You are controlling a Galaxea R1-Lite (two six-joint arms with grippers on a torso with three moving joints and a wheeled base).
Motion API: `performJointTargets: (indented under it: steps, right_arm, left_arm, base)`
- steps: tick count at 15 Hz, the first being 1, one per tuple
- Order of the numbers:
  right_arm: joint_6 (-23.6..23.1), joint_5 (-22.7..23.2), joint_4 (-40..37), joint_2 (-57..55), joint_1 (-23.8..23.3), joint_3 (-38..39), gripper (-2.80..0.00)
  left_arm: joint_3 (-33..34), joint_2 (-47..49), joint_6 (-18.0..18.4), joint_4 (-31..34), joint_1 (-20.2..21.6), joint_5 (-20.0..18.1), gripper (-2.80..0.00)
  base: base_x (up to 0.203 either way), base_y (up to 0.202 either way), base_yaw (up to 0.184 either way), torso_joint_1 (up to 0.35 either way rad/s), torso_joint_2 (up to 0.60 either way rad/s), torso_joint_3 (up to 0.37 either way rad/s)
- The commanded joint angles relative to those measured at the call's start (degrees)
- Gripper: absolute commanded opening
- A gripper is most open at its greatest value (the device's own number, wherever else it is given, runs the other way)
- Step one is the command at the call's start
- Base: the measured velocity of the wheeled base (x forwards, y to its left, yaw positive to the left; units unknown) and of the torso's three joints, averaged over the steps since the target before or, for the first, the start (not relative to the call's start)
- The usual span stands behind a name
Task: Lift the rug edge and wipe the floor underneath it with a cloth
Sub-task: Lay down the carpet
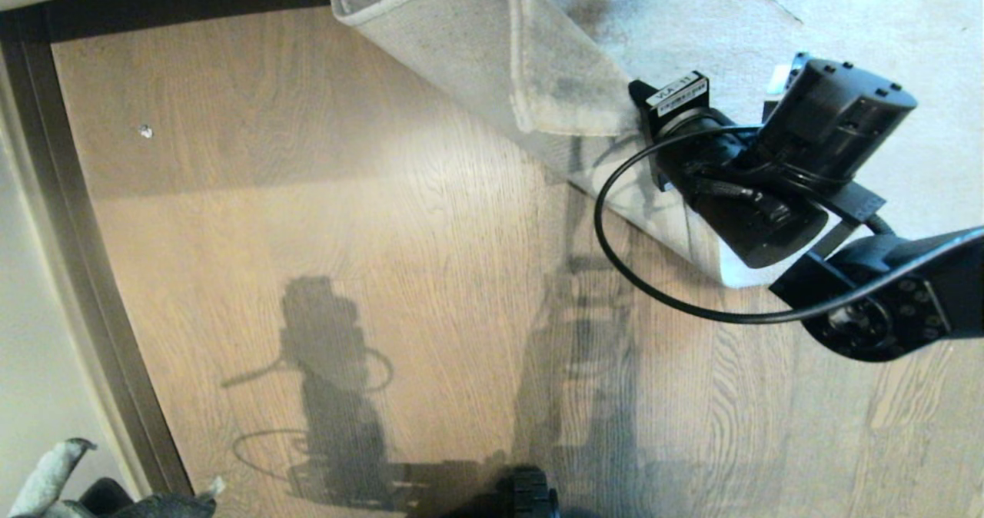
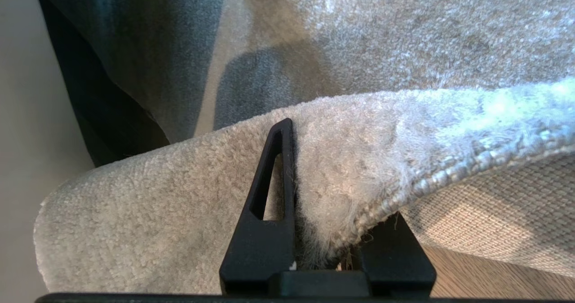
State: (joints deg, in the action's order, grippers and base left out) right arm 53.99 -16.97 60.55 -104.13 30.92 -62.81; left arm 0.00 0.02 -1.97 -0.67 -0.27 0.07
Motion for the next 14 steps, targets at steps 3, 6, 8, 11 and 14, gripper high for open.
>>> performJointTargets:
  steps: [3, 6, 8, 11, 14]
  right_arm:
    - [0.7, 0.1, 0.5, 2.4, 0.3, 1.0, -2.8]
    - [5.7, 0.1, 0.0, 6.4, 1.2, 2.6, -2.8]
    - [8.3, 0.2, -0.1, 8.1, 2.1, 4.6, -2.8]
    - [11.0, 0.3, -0.4, 9.2, 2.4, 5.6, -2.8]
    - [12.4, 0.3, -0.8, 9.2, 2.7, 5.7, -2.8]
  left_arm:
    - [-0.1, 0.0, 0.0, 0.0, 0.0, 0.0, -2.8]
    - [0.0, 0.0, 0.0, 0.0, 0.0, 0.0, -2.8]
    - [0.0, 0.0, 0.0, 0.0, 0.0, 0.0, -2.8]
    - [0.0, 0.0, 0.0, 0.0, 0.0, 0.0, -2.8]
    - [0.0, 0.0, 0.0, 0.0, 0.0, 0.0, -2.8]
  base:
    - [0.0, 0.0, 0.0, 0.0, 0.0, 0.0]
    - [0.0, 0.0, 0.0, 0.0, 0.0, 0.0]
    - [0.0, 0.0, 0.0, 0.0, 0.0, 0.0]
    - [0.0, 0.0, 0.0, 0.0, 0.0, 0.0]
    - [0.0, 0.0, 0.0, 0.0, 0.0, 0.0]
